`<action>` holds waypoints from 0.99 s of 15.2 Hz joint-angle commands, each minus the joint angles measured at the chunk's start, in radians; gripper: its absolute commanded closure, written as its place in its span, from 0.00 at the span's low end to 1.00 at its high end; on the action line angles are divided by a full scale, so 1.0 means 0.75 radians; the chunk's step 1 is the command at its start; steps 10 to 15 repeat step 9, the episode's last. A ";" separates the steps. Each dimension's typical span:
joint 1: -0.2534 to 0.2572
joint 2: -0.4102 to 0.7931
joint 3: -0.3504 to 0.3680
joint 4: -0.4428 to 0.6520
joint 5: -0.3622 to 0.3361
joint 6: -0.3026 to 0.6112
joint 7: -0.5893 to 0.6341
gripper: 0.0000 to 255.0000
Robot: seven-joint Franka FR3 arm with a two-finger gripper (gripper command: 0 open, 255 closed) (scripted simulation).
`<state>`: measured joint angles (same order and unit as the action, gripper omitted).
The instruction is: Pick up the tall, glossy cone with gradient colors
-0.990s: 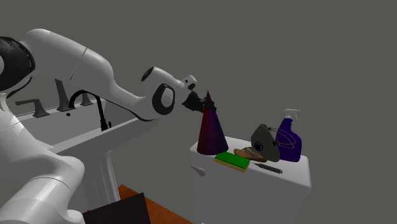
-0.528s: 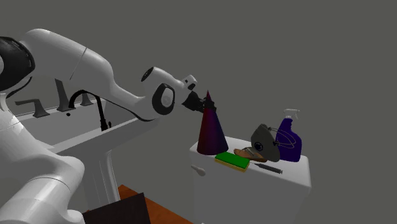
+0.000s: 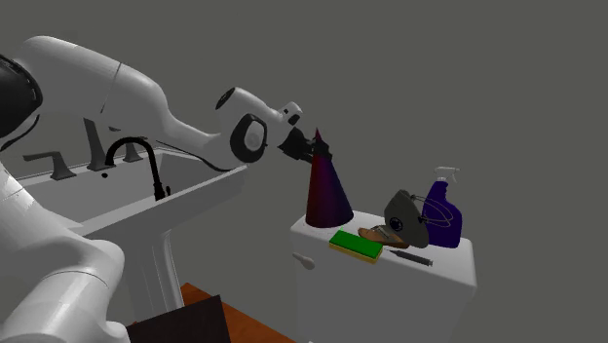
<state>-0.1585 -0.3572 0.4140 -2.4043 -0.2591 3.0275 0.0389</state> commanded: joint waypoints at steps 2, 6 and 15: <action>0.055 -0.022 -0.049 0.034 0.037 -0.057 -0.043 1.00; 0.099 -0.037 -0.088 0.086 0.072 -0.130 -0.084 1.00; 0.109 -0.041 -0.097 0.102 0.082 -0.150 -0.095 1.00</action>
